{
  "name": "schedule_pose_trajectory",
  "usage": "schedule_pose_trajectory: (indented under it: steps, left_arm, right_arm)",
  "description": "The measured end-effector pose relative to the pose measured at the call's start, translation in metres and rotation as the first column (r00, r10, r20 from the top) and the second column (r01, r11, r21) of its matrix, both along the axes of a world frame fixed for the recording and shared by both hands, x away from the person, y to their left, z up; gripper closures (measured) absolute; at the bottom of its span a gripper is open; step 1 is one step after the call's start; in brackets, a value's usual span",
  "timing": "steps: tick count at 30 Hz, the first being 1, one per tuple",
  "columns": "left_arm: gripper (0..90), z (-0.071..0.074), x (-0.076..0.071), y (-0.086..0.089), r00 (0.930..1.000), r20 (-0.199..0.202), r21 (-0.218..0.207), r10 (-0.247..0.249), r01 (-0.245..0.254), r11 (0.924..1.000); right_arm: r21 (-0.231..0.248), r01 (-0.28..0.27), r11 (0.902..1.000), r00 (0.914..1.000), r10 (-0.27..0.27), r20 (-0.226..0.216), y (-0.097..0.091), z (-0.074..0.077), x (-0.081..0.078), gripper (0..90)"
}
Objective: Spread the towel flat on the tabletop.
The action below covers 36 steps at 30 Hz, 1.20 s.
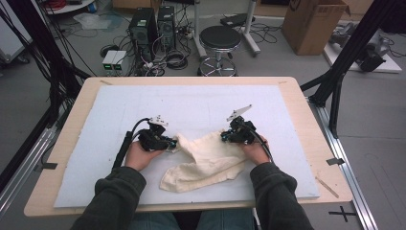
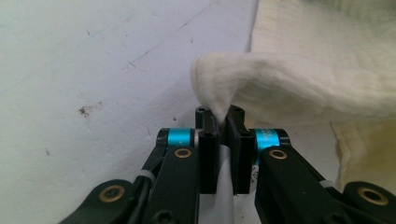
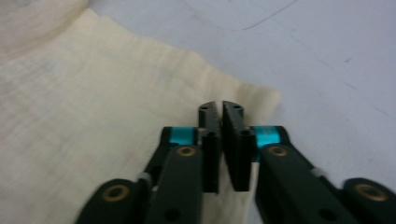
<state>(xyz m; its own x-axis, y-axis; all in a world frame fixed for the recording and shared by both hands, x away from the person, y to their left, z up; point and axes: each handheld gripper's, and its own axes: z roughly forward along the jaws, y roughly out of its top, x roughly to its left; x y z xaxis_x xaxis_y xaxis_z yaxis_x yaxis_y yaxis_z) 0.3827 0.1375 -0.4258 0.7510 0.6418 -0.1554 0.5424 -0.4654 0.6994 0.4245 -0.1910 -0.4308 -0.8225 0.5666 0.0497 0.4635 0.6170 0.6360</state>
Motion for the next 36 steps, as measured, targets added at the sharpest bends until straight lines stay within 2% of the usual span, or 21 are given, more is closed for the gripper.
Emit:
schedule_pose_trajectory:
  steps: [6,8,9,10,12,22,24,27,30,31,32,33,34,35,36]
  left_arm:
    - [85.9,0.019,-0.010,0.013,0.9979,0.064,0.010,0.010,-0.011,0.9999]
    - [85.9,0.025,-0.013,0.020,0.9974,0.070,-0.008,0.017,-0.017,0.9998]
    - [85.8,0.028,-0.015,0.023,0.9971,0.073,-0.011,0.022,-0.022,0.9997]
    - [85.8,0.031,-0.016,0.027,0.9967,0.078,-0.009,0.026,-0.025,0.9996]
    - [85.8,0.035,-0.017,0.034,0.9962,0.080,-0.014,0.035,-0.034,0.9993]
    - [85.5,0.052,-0.024,0.054,0.9933,0.108,-0.018,0.040,-0.039,0.9991]
    - [85.4,0.054,-0.024,0.055,0.9934,0.109,-0.008,0.036,-0.035,0.9994]
    - [85.5,0.056,-0.020,0.056,0.9929,0.111,-0.011,0.043,-0.042,0.9991]
    - [85.7,0.059,-0.003,0.055,0.9906,0.116,-0.004,0.072,-0.072,0.9974]
    - [85.8,0.062,0.007,0.054,0.9885,0.121,-0.012,0.090,-0.090,0.9959]
    - [85.8,0.066,0.022,0.052,0.9842,0.133,-0.023,0.117,-0.115,0.9931]
    - [85.8,0.070,0.039,0.049,0.9781,0.139,-0.020,0.155,-0.154,0.9879]
    - [71.7,0.074,0.055,0.046,0.9626,0.178,0.016,0.204,-0.210,0.9775]
    - [71.7,0.076,0.067,0.043,0.9398,0.211,0.024,0.269,-0.280,0.9598]
    - [51.9,0.076,0.076,0.044,0.9342,0.178,-0.008,0.309,-0.313,0.9497]
  right_arm:
    - [0.012,-0.016,0.9998,0.9997,0.016,0.020,0.000,0.008,-0.007,88.2]
    - [0.020,-0.013,0.9997,0.9989,0.012,0.045,0.000,0.014,-0.011,88.3]
    - [0.043,-0.009,0.9990,0.9979,0.006,0.065,-0.002,0.019,-0.015,88.3]
    - [0.043,-0.009,0.9990,0.9979,0.006,0.065,-0.002,0.019,-0.015,88.3]
    - [0.062,-0.012,0.9980,0.9955,0.006,0.094,-0.004,0.028,-0.020,88.3]
    - [0.109,-0.027,0.9936,0.9869,0.009,0.161,-0.003,0.054,-0.035,88.3]
    - [0.103,-0.043,0.9938,0.9864,0.026,0.162,0.000,0.055,-0.036,88.3]
    - [0.099,-0.037,0.9944,0.9866,0.020,0.162,0.001,0.055,-0.037,88.3]
    - [0.087,-0.030,0.9958,0.9848,0.015,0.173,0.001,0.059,-0.030,88.5]
    - [0.084,-0.015,0.9964,0.9841,0.000,0.178,0.000,0.063,-0.023,88.6]
    - [0.095,0.033,0.9950,0.9762,-0.052,0.210,0.001,0.075,0.003,88.5]
    - [0.095,0.033,0.9950,0.9762,-0.052,0.210,0.001,0.075,0.003,88.5]
    - [0.096,0.167,0.9812,0.9595,-0.184,0.213,0.002,0.088,0.042,65.4]
    - [0.096,0.167,0.9812,0.9595,-0.184,0.213,0.002,0.088,0.042,65.4]
    - [0.158,0.265,0.9512,0.9479,-0.287,0.138,-0.004,0.093,0.067,57.0]
